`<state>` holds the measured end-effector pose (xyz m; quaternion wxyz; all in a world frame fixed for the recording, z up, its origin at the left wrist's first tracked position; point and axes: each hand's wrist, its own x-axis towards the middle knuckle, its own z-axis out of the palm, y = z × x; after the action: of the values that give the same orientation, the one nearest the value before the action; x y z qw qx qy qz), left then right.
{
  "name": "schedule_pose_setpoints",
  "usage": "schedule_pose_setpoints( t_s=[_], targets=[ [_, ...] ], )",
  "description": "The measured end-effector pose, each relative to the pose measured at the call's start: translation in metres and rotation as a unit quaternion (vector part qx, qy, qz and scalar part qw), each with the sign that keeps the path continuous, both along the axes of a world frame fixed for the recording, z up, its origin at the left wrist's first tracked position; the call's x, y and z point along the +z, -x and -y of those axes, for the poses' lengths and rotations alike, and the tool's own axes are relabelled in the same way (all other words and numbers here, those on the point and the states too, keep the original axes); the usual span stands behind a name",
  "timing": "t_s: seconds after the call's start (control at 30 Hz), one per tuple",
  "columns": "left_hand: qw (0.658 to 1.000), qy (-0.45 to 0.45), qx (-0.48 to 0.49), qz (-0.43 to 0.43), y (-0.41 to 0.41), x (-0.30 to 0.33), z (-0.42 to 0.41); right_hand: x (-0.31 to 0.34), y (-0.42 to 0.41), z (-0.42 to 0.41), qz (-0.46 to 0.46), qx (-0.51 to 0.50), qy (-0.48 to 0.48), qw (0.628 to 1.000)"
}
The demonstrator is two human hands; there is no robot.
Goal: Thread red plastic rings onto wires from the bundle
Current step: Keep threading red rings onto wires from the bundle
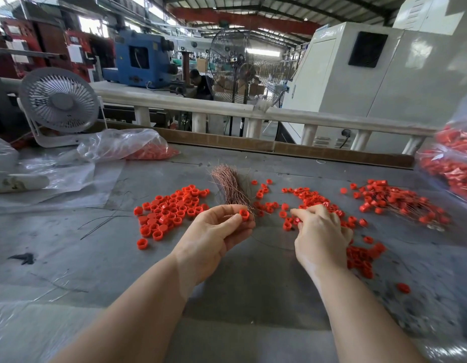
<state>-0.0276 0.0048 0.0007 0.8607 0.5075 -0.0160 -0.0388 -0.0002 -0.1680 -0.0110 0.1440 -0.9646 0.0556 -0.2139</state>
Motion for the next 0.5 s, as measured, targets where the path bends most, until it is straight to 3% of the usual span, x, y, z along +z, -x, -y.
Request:
schedule_pose_setpoints(
  t_s=[0.2, 0.5],
  targets=[
    [1.0, 0.001, -0.007, -0.003, 0.0013, 0.0016, 0.0021, -0.0023, 0.0021, -0.0001, -0.051, 0.014, 0.035, 0.998],
    [1.0, -0.012, -0.016, -0.008, 0.0023, 0.0031, 0.0038, -0.0023, 0.0012, 0.0003, -0.009, 0.002, 0.047, 0.999]
  ],
)
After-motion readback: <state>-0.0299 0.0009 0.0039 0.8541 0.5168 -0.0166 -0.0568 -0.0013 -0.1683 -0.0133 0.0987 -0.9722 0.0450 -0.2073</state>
